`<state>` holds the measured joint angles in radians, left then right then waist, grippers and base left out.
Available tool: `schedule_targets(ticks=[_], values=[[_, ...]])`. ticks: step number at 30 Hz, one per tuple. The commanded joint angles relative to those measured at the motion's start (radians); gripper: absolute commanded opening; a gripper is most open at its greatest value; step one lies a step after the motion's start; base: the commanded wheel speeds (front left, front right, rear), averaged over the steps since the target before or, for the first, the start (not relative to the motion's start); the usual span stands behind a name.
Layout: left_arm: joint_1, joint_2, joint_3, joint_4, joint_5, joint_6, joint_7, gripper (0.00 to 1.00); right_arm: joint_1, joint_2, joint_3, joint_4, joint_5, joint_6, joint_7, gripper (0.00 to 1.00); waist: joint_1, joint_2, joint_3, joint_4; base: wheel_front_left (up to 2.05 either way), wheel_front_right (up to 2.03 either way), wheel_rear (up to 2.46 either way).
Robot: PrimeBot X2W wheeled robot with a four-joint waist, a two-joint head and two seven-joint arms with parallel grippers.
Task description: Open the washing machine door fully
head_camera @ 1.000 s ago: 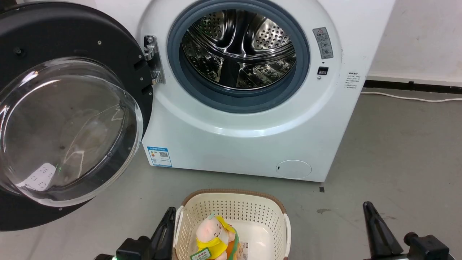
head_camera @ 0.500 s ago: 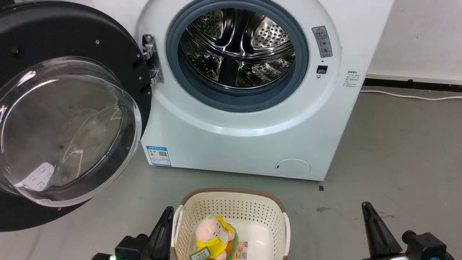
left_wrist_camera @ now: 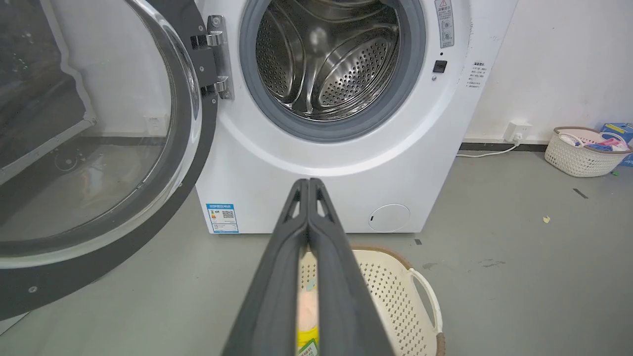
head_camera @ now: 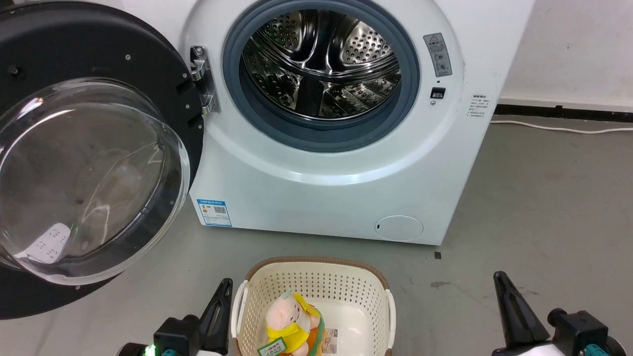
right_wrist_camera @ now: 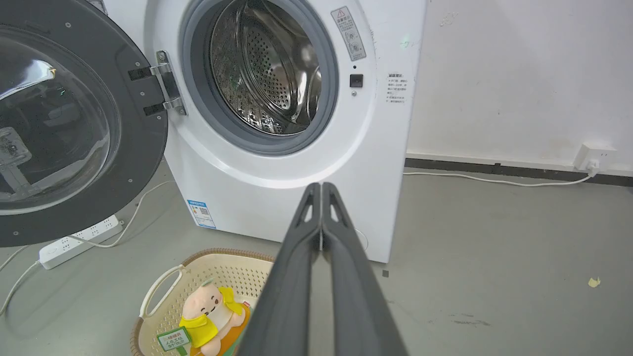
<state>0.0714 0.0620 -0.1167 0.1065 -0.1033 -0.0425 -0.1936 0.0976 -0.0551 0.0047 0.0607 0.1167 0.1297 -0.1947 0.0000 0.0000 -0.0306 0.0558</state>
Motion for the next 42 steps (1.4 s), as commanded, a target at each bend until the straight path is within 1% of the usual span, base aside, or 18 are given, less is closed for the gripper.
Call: schedule_targets(ticks=[1, 42], values=[[-0.015, -0.002, 0.006, -0.006, 0.010, 0.008, 0.006, 0.00, -0.013, 0.001, -0.001, -0.006, -0.011, 0.000, 0.005, 0.00, 0.0000, 0.0000, 0.001, -0.001, 0.00, 0.00, 0.00], [-0.039, -0.006, 0.054, -0.050, 0.051, 0.023, 0.087, 0.00, -0.050, 0.003, -0.003, -0.030, -0.057, 0.001, 0.087, 0.00, 0.0000, 0.0000, 0.014, -0.025, 0.00, 0.00, 0.00]])
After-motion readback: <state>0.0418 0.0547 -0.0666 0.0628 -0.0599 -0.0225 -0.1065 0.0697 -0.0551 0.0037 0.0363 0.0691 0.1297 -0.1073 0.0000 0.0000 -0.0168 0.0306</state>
